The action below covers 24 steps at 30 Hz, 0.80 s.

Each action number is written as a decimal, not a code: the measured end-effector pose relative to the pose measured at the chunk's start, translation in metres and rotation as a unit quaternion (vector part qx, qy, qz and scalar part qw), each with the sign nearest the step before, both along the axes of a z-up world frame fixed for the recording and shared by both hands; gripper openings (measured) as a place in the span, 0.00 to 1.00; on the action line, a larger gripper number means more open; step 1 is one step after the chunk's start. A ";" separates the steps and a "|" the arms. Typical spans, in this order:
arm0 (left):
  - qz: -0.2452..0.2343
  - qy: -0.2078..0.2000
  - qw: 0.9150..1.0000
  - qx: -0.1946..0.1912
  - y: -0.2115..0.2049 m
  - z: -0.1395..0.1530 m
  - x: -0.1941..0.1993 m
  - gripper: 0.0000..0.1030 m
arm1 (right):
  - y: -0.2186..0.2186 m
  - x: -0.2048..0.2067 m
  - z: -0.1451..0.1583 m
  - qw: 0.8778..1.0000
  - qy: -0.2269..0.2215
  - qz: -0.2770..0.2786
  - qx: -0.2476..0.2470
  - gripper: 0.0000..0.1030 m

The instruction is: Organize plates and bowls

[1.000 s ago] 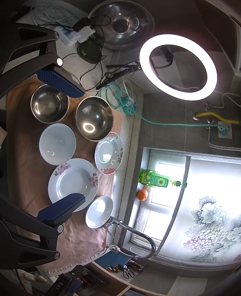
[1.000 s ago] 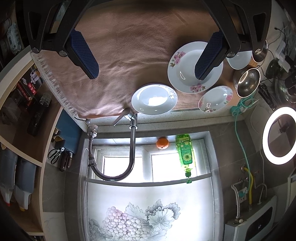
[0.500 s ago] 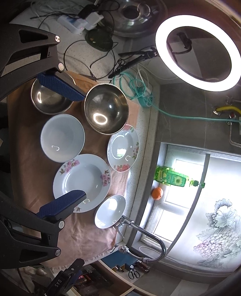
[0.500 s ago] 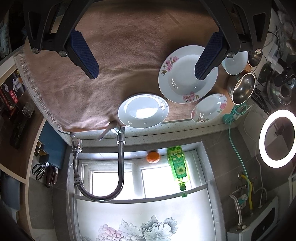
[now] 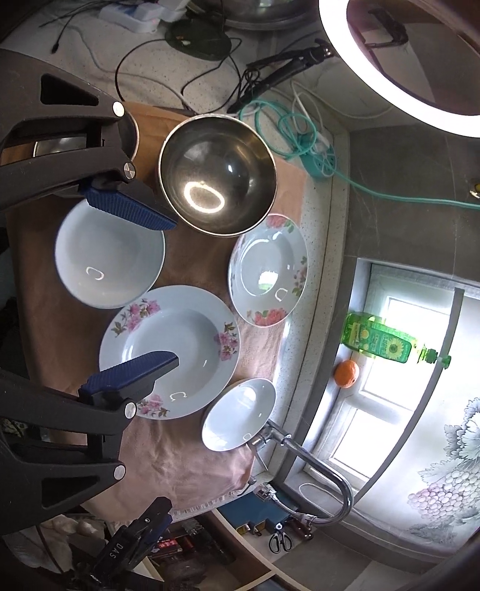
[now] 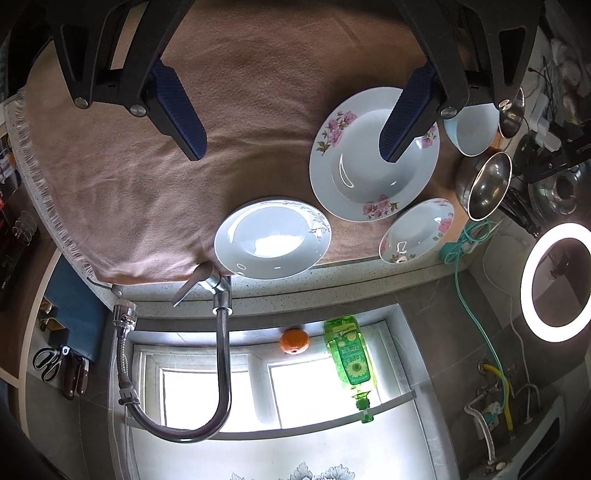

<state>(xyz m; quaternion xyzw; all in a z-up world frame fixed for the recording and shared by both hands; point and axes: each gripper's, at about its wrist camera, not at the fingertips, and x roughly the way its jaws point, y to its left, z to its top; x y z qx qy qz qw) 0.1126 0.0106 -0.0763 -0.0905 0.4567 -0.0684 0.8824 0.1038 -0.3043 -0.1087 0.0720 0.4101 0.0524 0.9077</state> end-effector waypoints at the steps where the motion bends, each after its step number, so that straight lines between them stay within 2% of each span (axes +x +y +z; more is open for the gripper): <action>1: -0.003 0.005 1.000 -0.001 -0.002 -0.003 0.004 0.63 | 0.000 0.002 -0.002 1.000 0.003 0.002 0.001 0.84; 5: -0.015 0.033 0.999 -0.017 -0.005 -0.015 0.019 0.60 | 0.001 0.015 -0.013 1.000 0.021 0.012 0.010 0.72; 12: -0.034 0.079 0.996 -0.034 -0.010 -0.031 0.045 0.55 | -0.002 0.038 -0.039 0.997 0.057 0.019 0.044 0.65; 16: -0.041 0.100 0.994 -0.027 -0.015 -0.042 0.062 0.44 | -0.004 0.052 -0.055 0.994 0.082 0.026 0.071 0.56; 24: -0.059 0.154 0.986 -0.033 -0.022 -0.069 0.091 0.35 | -0.004 0.072 -0.080 0.986 0.119 0.040 0.111 0.44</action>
